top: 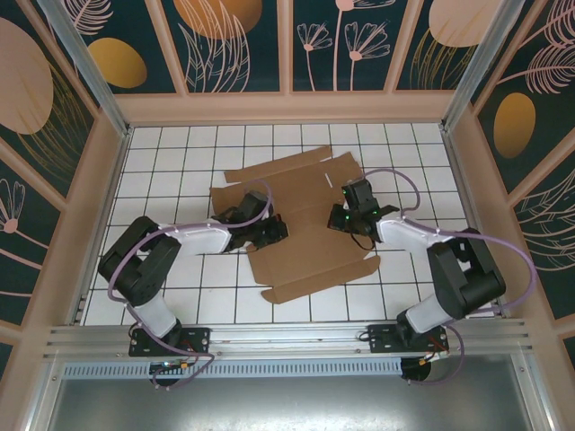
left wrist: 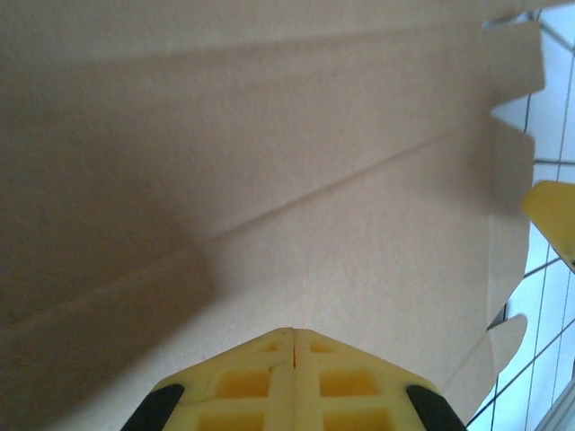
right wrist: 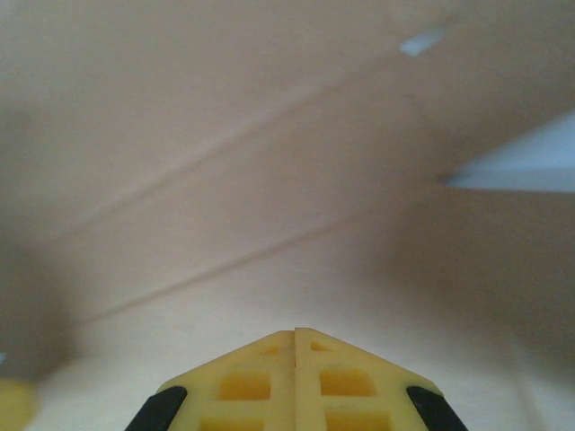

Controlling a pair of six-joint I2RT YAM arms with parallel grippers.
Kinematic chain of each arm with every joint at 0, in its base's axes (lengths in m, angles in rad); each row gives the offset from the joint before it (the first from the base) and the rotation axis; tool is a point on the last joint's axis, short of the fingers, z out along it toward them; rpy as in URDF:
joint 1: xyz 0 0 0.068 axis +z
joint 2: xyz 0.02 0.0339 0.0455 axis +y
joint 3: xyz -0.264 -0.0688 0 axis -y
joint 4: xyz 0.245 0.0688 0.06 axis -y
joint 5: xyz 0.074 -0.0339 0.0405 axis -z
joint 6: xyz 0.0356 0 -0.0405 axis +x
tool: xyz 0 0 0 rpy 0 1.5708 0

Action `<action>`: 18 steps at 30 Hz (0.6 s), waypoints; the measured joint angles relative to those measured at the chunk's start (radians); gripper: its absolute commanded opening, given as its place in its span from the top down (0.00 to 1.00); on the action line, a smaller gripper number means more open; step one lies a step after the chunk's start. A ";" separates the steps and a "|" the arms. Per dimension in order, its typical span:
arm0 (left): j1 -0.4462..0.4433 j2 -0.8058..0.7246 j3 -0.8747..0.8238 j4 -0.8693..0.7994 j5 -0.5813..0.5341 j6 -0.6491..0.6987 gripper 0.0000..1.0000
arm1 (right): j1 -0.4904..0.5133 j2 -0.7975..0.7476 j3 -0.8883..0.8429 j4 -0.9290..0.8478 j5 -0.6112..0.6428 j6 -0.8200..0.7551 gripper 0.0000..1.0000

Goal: Fold the paper box

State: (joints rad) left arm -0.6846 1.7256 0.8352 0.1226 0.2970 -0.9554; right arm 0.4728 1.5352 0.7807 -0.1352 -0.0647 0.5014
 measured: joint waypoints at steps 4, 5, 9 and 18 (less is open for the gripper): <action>0.002 0.082 0.041 -0.039 0.010 0.000 1.00 | -0.006 0.068 -0.001 -0.054 0.076 -0.025 1.00; 0.006 0.093 0.045 -0.038 0.018 0.000 1.00 | -0.005 0.068 0.000 -0.052 0.084 -0.026 1.00; 0.044 0.095 0.050 -0.039 0.032 -0.005 1.00 | -0.003 0.064 -0.016 -0.032 0.093 -0.025 1.00; 0.134 0.161 0.161 -0.101 -0.012 0.005 1.00 | 0.131 0.013 -0.087 0.020 0.097 0.014 1.00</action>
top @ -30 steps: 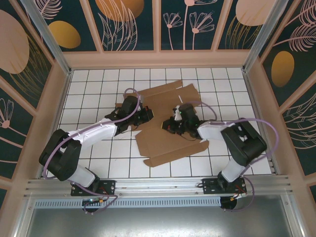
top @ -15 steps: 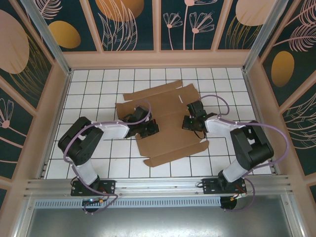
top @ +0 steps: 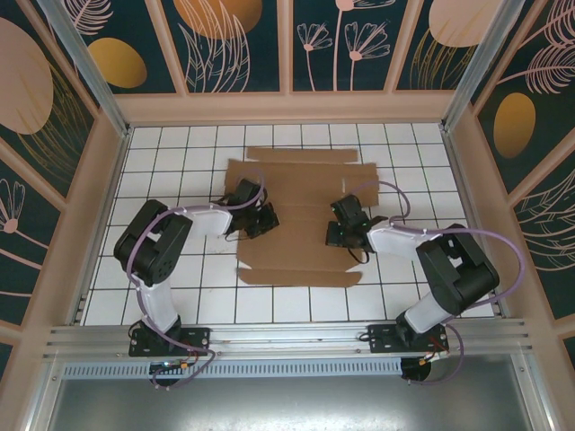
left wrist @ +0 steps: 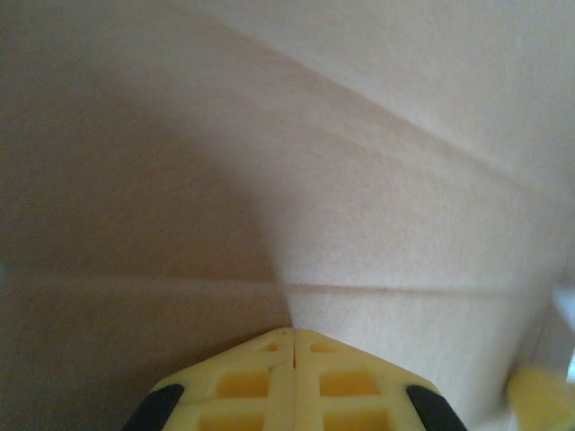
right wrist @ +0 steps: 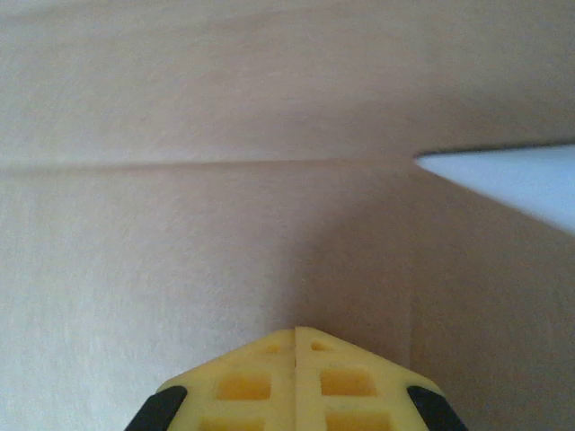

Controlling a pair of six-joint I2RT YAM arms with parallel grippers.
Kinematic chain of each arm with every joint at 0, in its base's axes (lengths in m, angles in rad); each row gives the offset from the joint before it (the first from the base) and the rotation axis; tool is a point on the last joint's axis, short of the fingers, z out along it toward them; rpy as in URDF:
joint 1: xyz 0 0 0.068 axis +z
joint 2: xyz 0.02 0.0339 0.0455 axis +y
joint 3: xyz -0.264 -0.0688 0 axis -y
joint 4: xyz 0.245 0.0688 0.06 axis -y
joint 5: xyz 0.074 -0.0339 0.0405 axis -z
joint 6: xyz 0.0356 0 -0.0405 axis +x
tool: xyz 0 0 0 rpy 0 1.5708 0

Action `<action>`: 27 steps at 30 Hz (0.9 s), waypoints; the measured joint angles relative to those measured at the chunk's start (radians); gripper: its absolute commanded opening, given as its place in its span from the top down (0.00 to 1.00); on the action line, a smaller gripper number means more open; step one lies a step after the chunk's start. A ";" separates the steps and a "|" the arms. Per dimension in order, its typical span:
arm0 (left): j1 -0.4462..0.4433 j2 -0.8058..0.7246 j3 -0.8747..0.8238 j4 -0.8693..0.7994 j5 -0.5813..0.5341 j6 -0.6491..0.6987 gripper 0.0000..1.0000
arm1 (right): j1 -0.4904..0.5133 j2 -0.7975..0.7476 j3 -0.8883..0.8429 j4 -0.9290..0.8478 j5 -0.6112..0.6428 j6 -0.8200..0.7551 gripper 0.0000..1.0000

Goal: Fold the paper box

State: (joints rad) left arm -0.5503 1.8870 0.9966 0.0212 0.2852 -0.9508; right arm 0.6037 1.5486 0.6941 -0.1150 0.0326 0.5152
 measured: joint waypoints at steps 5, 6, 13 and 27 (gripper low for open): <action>0.014 0.060 0.103 -0.036 -0.048 0.016 1.00 | 0.080 -0.008 -0.014 0.017 -0.121 0.050 1.00; 0.010 0.069 0.118 -0.047 -0.050 0.019 1.00 | 0.091 0.000 -0.015 0.032 -0.160 0.066 1.00; 0.013 0.127 0.223 -0.101 -0.058 0.060 1.00 | 0.143 0.162 0.069 0.200 -0.398 0.159 1.00; 0.072 -0.107 0.133 -0.108 -0.033 0.129 1.00 | -0.085 -0.111 0.118 0.225 -0.477 0.060 0.41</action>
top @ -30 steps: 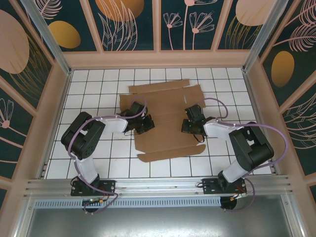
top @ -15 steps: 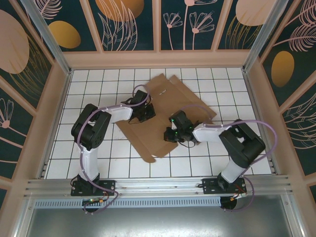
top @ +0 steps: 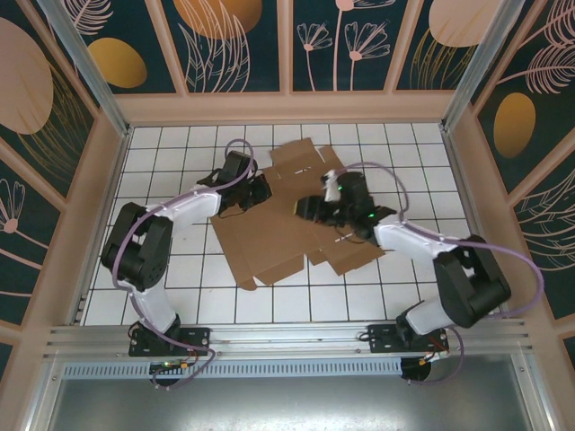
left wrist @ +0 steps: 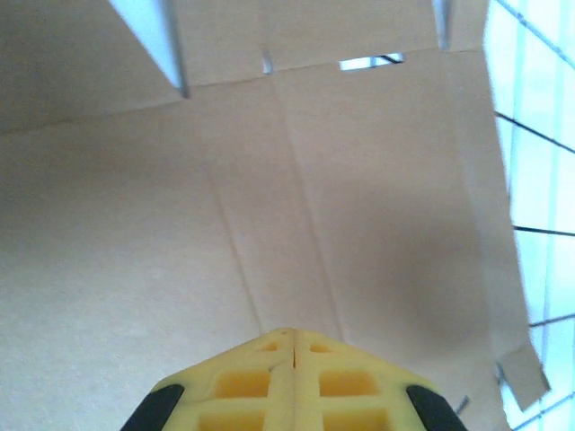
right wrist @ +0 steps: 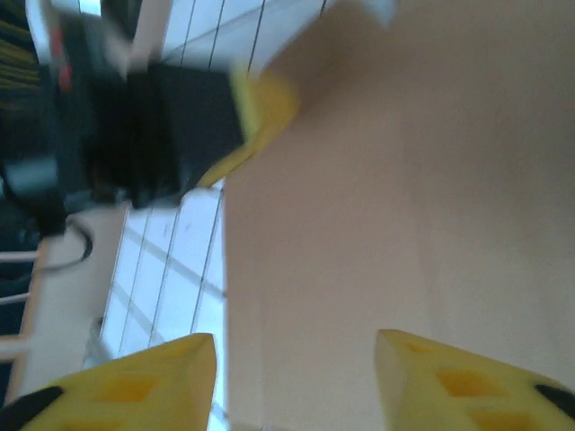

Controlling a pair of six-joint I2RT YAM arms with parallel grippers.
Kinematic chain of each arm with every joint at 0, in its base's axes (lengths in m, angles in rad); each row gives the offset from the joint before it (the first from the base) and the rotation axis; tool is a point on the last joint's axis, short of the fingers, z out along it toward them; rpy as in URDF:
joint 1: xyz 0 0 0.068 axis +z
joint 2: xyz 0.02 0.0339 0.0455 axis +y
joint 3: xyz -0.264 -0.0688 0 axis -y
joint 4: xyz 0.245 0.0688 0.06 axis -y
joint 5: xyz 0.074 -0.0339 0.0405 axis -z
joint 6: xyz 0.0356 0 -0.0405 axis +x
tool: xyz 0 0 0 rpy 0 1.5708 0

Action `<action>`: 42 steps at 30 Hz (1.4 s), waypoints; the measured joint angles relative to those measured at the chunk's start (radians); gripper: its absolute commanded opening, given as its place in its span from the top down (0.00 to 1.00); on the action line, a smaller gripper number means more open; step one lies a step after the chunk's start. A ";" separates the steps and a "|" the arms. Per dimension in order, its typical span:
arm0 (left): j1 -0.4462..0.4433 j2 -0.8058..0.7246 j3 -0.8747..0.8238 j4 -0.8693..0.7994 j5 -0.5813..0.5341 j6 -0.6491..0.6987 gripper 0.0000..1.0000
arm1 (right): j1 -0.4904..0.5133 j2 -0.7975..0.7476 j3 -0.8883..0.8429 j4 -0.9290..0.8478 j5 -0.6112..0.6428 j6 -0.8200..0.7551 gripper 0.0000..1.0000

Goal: Fold the paper box

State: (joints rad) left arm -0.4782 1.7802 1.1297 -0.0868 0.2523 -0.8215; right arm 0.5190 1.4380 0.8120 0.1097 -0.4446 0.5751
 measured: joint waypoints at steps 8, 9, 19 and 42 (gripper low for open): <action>-0.066 0.017 -0.123 0.048 0.039 -0.051 1.00 | -0.153 0.166 0.217 -0.238 0.226 -0.213 0.16; -0.079 0.024 -0.123 0.053 0.040 -0.055 1.00 | -0.154 0.203 0.239 -0.256 0.235 -0.231 0.20; -0.048 0.020 -0.273 0.174 0.053 -0.126 1.00 | -0.057 0.359 0.237 -0.343 0.237 -0.283 0.54; -0.096 0.020 -0.080 0.102 0.055 -0.043 1.00 | -0.114 0.154 0.187 -0.243 0.196 -0.257 0.37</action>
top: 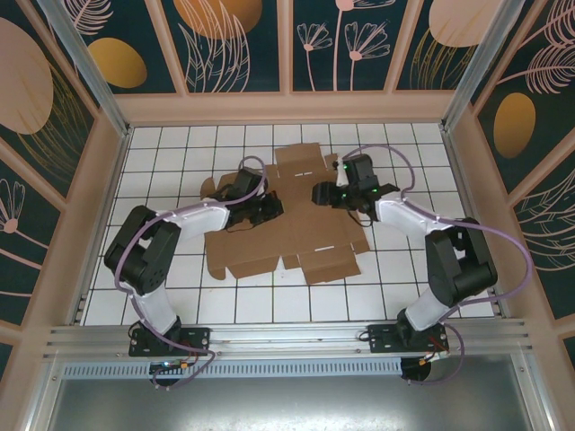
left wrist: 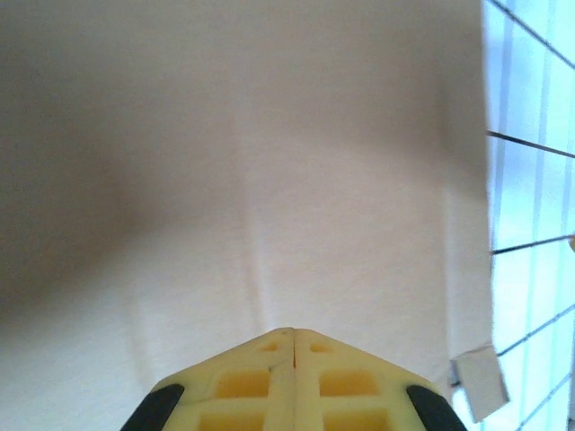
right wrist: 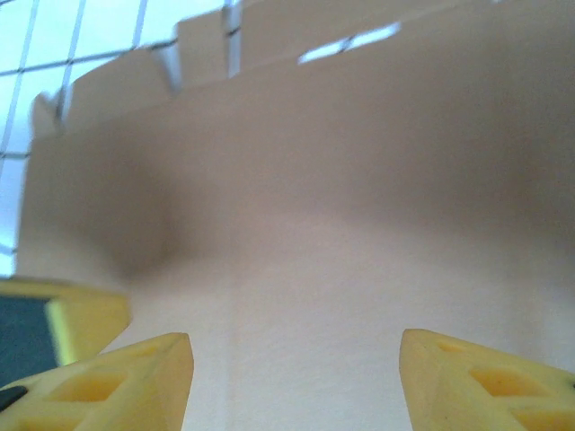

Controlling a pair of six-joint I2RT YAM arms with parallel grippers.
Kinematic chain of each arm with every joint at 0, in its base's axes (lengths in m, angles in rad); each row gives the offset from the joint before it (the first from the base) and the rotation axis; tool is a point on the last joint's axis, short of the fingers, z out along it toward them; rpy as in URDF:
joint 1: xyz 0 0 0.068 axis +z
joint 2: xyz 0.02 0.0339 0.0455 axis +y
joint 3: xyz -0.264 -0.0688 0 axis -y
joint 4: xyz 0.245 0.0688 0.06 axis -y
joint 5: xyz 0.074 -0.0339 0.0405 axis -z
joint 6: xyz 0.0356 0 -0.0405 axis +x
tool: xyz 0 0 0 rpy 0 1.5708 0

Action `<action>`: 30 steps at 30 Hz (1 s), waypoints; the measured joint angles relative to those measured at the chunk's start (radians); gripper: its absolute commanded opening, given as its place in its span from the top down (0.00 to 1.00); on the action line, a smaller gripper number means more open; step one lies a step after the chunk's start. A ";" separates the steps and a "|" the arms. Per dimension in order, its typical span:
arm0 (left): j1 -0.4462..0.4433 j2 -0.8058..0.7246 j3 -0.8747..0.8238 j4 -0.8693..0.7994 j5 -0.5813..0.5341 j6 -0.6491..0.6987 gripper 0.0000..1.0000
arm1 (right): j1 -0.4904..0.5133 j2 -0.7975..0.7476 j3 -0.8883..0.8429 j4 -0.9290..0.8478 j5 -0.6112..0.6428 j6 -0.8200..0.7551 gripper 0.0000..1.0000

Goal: Fold the paper box

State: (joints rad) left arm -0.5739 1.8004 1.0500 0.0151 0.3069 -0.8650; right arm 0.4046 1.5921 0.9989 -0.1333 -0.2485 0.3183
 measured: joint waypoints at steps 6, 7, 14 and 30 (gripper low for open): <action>-0.011 0.082 0.021 0.027 0.015 -0.008 1.00 | -0.143 0.066 0.027 -0.070 0.050 -0.079 0.26; -0.010 0.096 0.020 0.027 0.015 -0.012 1.00 | -0.157 0.087 0.039 -0.083 0.059 -0.088 0.24; -0.002 0.122 -0.019 0.053 0.016 -0.035 1.00 | -0.182 0.204 0.096 -0.130 0.040 -0.132 0.21; 0.014 0.134 -0.033 0.094 0.026 -0.057 1.00 | -0.182 0.243 0.080 -0.134 -0.095 -0.138 0.48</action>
State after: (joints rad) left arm -0.5598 1.9347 1.0172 0.1089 0.3332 -0.9218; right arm 0.2222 1.8355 1.0786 -0.2672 -0.3439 0.1802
